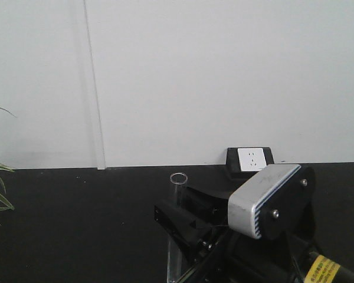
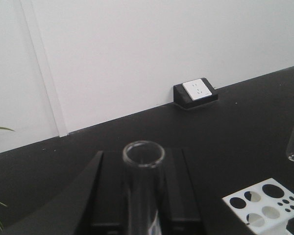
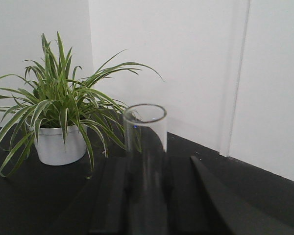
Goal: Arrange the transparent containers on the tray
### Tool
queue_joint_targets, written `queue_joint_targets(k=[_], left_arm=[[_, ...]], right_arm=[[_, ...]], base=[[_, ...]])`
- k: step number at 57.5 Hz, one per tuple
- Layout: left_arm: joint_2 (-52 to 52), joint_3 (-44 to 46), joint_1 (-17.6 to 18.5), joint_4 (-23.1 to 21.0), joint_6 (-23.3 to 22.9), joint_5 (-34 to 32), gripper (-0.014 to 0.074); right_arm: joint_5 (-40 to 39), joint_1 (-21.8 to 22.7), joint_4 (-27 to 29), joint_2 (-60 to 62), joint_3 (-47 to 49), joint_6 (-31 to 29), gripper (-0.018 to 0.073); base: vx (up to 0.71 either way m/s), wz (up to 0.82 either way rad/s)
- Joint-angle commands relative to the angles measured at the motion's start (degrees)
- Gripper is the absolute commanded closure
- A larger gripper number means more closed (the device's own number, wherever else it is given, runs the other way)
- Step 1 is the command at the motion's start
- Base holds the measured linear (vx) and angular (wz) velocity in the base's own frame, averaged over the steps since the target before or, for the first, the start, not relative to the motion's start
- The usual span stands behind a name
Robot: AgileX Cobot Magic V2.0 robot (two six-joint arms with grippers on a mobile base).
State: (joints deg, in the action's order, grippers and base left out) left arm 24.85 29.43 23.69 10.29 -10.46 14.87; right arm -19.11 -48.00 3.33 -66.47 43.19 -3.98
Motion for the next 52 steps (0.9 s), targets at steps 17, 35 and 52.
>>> queue_joint_targets(k=[17,35,52], left_arm=[[0.21,1.56,0.16,0.19,-0.33,-4.99,0.0430],[0.21,1.56,0.16,0.19,-0.33,-4.99,0.0430],[0.21,1.56,0.16,0.19,-0.33,-4.99,0.0430]], right_arm=[[-5.02,0.01,-0.58,1.37,2.02,-0.50,0.0330],[-5.02,0.01,-0.58,1.37,2.02,-0.50,0.0330],[-3.55,0.01,-0.58,1.37,1.87,-0.50,0.0330]], base=[[0.00,0.00],[0.00,0.01],[-0.05,0.00]])
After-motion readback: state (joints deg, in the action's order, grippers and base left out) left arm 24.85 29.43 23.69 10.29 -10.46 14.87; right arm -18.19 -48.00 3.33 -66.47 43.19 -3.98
